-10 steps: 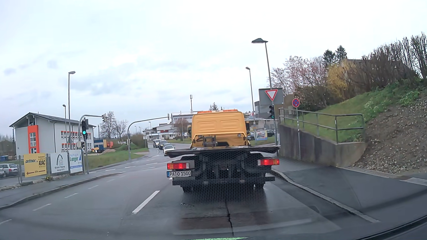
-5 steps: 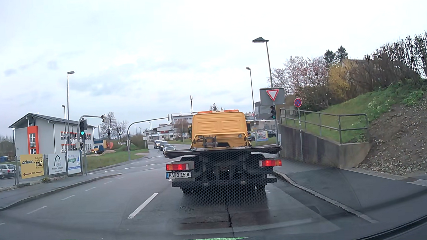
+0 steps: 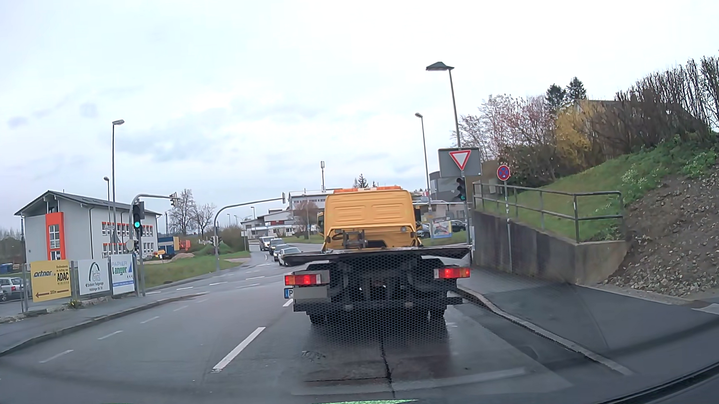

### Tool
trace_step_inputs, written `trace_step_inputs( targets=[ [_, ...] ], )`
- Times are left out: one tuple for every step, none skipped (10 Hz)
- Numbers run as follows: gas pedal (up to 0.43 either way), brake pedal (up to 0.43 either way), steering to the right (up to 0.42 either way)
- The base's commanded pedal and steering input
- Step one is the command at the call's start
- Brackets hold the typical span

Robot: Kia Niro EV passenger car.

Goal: Follow the waypoints while adhering to traffic rules and regulations

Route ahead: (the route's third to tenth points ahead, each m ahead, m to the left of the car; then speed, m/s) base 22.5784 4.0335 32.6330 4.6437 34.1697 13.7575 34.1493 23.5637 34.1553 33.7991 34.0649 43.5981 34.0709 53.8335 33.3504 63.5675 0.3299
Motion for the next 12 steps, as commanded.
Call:
trace_step_inputs(
  targets=[
    [0.000,0.000,-0.015],
    [0.000,0.000,-0.015],
    [0.000,0.000,-0.015],
    [0.000,0.000,-0.015],
    [0.000,0.000,-0.015],
    [0.008,0.000,-0.016],
    [0.047,0.000,-0.018],
    [0.067,0.000,-0.018],
    [0.098,0.000,-0.019],
    [0.110,0.000,-0.019],
    [0.118,0.000,-0.019],
    [0.130,0.000,-0.019]
  ],
)
